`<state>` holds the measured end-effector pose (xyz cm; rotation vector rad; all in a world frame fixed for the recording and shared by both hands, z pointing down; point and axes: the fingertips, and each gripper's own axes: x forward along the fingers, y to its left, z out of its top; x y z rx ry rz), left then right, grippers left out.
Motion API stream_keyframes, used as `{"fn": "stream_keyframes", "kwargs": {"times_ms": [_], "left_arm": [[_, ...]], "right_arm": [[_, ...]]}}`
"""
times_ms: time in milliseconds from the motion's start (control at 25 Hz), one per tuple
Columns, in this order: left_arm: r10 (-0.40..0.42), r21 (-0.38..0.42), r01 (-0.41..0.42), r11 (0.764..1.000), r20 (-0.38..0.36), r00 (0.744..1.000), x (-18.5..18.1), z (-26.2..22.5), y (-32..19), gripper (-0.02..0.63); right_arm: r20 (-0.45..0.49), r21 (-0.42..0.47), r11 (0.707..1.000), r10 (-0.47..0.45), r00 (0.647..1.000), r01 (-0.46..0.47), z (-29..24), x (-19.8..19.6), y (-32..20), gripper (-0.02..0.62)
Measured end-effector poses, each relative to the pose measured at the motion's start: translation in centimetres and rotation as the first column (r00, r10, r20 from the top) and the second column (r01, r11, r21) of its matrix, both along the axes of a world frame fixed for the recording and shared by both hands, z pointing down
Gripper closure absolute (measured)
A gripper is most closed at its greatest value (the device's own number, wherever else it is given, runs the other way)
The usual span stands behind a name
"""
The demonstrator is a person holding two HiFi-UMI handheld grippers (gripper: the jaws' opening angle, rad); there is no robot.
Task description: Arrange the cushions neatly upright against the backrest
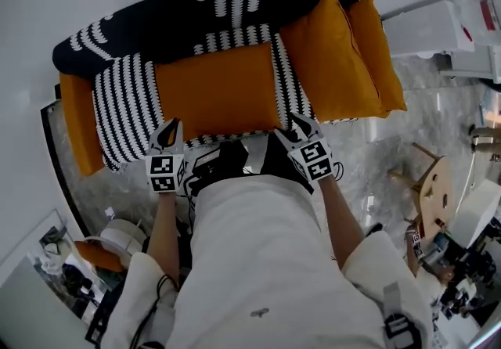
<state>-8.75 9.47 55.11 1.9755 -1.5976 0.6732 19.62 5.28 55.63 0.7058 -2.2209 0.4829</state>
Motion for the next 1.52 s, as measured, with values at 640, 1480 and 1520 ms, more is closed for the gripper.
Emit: {"fn": "stream_keyframes", "kwargs": {"times_ms": [640, 1480, 1520], "left_arm": [[0.042, -0.643, -0.094, 0.760, -0.097, 0.994, -5.5, 25.4, 14.0, 0.303], [-0.091, -0.762, 0.081, 0.643, 0.029, 0.995, -7.4, 38.1, 16.1, 0.356], [-0.082, -0.753, 0.081, 0.653, 0.036, 0.996, -7.4, 37.9, 15.9, 0.398]], "right_arm": [[-0.334, -0.217, 0.960, -0.242, 0.911, 0.176, 17.4, 0.8, 1.7, 0.373], [-0.452, -0.429, 0.886, -0.381, 0.807, 0.177, 29.2, 2.9, 3.5, 0.431], [-0.442, -0.430, 0.884, -0.385, 0.811, 0.185, 28.9, 2.7, 3.4, 0.450]]}}
